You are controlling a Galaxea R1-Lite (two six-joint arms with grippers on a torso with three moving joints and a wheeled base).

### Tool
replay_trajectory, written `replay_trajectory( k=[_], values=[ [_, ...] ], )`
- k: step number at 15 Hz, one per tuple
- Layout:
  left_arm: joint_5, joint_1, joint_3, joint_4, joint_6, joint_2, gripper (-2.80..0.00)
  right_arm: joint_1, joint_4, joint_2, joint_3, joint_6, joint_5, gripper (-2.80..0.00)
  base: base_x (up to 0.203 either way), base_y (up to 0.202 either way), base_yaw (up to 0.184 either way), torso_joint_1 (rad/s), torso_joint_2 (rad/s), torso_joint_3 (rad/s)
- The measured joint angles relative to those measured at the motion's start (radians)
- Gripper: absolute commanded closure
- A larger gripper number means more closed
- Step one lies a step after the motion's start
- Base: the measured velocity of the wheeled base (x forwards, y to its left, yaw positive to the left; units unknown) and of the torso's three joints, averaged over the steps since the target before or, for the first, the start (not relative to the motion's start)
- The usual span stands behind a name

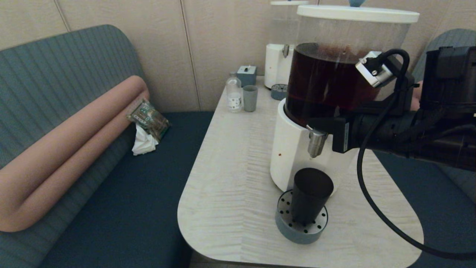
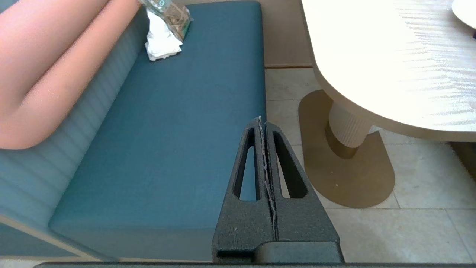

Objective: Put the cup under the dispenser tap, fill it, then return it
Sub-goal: Turn on the faucet

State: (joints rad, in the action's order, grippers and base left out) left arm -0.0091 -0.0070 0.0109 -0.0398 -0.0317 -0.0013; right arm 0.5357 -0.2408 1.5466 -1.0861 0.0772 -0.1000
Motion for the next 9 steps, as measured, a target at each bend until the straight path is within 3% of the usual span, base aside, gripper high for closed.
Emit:
replay_trajectory(
  k=[9],
  values=[
    [0.000, -0.001, 0.000, 0.000, 0.000, 0.000, 0.00, -0.014, 0.007, -0.008, 0.006, -0.003, 0.020, 0.00, 0.000, 0.000, 0.000, 0.000, 0.00, 0.000]
  ],
)
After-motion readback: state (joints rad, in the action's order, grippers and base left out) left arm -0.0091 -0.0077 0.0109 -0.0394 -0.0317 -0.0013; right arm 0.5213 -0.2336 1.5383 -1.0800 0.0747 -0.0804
